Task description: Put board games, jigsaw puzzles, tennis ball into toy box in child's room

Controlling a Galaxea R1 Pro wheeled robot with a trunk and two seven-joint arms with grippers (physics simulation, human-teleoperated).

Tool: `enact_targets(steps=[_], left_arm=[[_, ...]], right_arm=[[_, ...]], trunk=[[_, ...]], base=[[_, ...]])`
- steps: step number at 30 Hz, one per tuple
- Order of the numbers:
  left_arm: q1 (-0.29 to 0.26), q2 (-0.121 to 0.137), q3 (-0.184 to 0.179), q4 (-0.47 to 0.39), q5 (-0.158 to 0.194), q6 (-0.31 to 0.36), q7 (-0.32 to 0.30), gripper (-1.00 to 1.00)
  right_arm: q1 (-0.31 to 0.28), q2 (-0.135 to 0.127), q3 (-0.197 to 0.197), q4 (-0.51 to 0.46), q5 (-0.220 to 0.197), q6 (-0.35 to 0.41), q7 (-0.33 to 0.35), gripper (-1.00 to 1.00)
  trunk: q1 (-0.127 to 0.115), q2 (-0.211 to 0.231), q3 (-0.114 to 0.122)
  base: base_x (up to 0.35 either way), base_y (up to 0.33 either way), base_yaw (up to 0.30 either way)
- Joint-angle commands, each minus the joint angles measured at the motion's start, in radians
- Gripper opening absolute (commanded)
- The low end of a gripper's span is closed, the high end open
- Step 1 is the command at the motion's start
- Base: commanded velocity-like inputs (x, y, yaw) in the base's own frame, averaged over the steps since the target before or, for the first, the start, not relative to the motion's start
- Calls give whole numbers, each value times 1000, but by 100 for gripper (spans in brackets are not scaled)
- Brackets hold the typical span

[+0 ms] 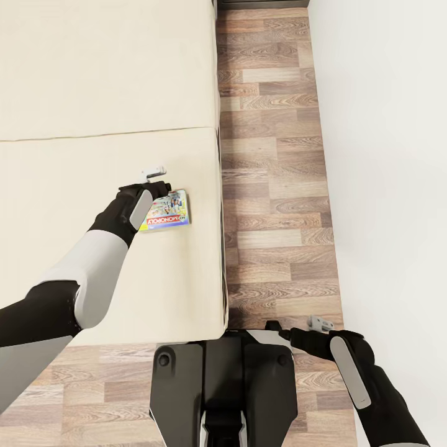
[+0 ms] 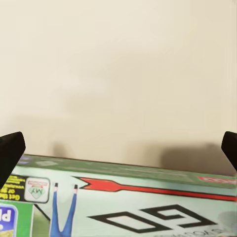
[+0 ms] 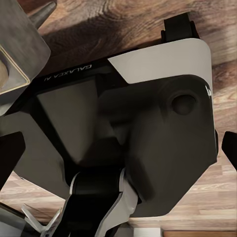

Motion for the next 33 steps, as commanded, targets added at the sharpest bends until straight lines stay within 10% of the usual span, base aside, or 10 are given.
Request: enact_targets(steps=[1,33], left_arm=[[0,-1,3,-2,10,0,5,100],[0,-1,-2,-2,9,-35,4,100]], right_arm=[[0,0,0,-1,-11,4,-10,100],[0,0,0,-1,-12,4,-10,100]], trunk=[[1,-2,-1],[1,-2,-1]], base=[[0,0,0],[-32,0,0]])
